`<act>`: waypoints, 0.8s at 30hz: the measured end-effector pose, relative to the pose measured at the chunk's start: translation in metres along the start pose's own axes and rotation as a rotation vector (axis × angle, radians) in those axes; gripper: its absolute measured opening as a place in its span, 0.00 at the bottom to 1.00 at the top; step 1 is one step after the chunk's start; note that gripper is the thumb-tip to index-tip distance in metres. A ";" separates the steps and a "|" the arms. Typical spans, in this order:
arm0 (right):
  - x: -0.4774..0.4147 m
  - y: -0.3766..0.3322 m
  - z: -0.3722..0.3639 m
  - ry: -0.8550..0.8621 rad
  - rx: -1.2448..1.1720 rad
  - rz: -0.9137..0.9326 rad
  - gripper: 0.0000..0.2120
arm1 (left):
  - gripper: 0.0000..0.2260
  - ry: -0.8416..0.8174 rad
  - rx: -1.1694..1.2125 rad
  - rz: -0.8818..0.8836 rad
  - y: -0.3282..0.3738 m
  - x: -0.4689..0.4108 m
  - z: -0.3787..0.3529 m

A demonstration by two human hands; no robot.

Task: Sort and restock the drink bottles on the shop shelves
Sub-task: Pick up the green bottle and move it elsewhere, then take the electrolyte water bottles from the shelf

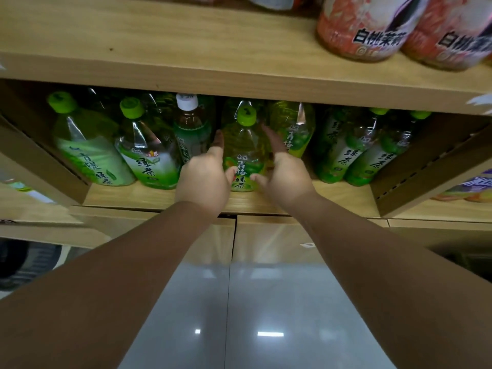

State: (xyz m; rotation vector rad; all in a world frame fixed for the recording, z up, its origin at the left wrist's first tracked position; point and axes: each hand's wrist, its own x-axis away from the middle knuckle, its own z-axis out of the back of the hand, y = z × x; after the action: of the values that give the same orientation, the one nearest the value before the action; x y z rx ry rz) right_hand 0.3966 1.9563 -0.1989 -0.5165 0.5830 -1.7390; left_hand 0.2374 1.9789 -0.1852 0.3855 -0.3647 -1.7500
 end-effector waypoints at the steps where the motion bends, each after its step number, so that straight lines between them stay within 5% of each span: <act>1: 0.006 -0.003 0.002 -0.017 0.023 -0.012 0.51 | 0.30 -0.009 0.013 -0.011 0.000 0.004 0.004; 4: 0.026 -0.017 0.018 -0.058 0.046 -0.033 0.47 | 0.22 -0.009 0.027 -0.028 0.000 0.020 0.028; 15: 0.135 -0.138 0.147 -0.176 0.149 -0.015 0.30 | 0.25 -0.195 -0.125 -0.065 0.023 0.102 0.204; 24: 0.191 -0.246 0.270 0.022 0.224 0.024 0.29 | 0.32 -0.108 -0.121 -0.234 0.064 0.114 0.380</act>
State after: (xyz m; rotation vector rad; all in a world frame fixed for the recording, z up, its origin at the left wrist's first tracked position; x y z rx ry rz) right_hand 0.3342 1.7895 0.1731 -0.3325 0.4014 -1.7628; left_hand 0.1011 1.8677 0.1763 0.2551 -0.2973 -2.0164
